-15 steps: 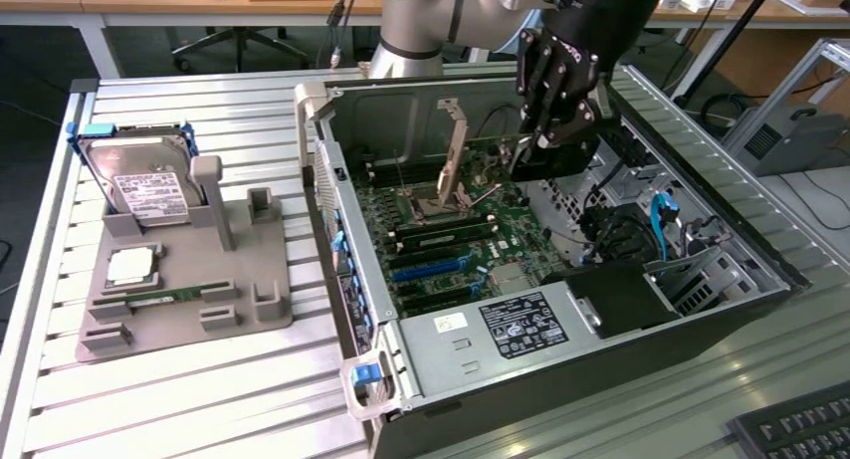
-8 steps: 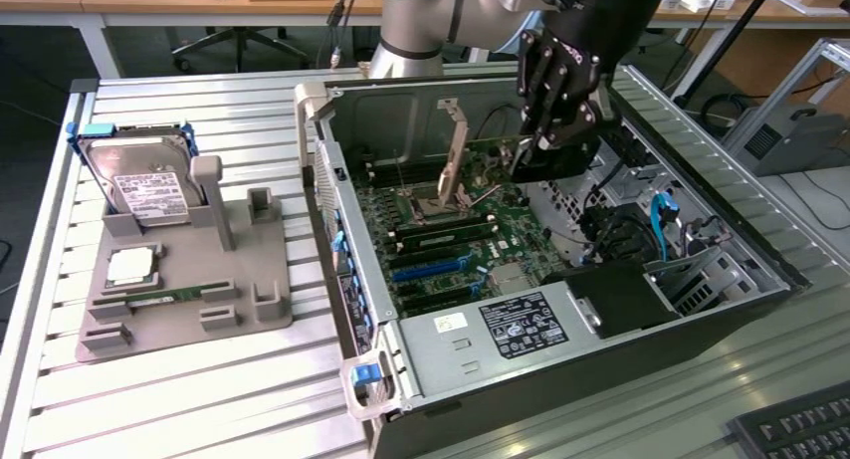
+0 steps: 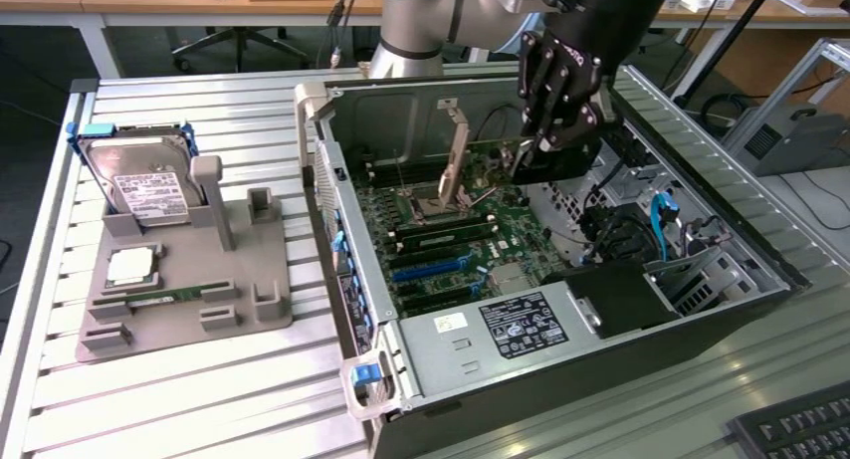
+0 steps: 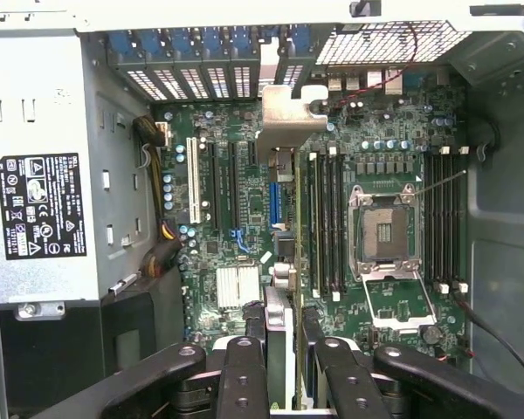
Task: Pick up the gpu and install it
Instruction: 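Insert the gpu into the slot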
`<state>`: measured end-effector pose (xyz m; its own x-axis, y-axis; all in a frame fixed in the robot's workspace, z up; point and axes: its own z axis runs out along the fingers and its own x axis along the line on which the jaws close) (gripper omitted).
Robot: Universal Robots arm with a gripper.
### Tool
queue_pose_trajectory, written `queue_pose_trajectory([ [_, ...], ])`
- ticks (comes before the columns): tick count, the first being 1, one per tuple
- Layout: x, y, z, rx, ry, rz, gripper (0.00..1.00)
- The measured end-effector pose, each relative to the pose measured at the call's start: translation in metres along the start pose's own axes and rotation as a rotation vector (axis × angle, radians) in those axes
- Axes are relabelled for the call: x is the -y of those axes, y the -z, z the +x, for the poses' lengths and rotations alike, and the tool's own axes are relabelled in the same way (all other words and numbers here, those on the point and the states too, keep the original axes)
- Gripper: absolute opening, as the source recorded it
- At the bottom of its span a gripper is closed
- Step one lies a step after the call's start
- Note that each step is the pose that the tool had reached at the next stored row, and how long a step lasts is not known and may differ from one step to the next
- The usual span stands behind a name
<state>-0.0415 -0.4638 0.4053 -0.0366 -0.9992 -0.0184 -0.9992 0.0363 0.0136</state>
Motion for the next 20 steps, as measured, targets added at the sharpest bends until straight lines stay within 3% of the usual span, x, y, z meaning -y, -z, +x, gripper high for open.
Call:
queue_pose_trajectory([
  [20, 0.0001, -0.0004, 0.0044, 0.0000, 0.000, 0.0000, 0.27],
])
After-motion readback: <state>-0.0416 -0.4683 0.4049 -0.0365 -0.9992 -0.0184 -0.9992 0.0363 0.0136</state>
